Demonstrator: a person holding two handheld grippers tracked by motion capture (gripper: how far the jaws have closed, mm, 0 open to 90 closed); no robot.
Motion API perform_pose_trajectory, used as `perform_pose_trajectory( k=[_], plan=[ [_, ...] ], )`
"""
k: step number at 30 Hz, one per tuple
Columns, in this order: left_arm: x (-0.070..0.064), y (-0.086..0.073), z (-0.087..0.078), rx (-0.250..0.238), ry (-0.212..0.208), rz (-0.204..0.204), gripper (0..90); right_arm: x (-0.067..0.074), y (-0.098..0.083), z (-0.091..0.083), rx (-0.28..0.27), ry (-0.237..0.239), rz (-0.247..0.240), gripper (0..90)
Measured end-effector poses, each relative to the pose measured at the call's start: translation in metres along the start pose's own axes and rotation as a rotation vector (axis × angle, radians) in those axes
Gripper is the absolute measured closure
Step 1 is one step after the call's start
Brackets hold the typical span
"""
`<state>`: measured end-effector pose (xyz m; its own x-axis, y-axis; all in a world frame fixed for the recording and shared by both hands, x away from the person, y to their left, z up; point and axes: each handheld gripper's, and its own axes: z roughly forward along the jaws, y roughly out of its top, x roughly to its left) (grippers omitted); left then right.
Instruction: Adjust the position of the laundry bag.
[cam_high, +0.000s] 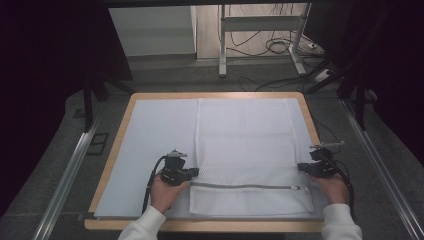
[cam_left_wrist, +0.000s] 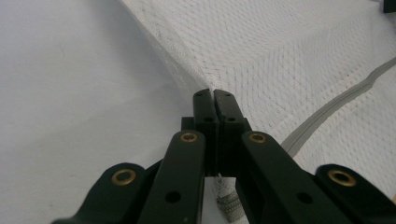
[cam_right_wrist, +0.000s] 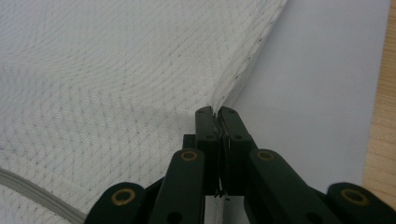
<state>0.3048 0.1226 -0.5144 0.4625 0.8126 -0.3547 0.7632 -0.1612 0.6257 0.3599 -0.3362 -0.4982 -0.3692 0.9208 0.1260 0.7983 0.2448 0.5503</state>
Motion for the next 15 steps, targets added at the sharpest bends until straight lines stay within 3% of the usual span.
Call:
perform_pose_trajectory(
  k=[15],
  plan=[
    [0.007, -0.002, -0.011, -0.009, -0.001, -0.003, 89.6, 0.005, -0.001, 0.0, -0.01, 0.037, 0.005, 87.0]
  ],
)
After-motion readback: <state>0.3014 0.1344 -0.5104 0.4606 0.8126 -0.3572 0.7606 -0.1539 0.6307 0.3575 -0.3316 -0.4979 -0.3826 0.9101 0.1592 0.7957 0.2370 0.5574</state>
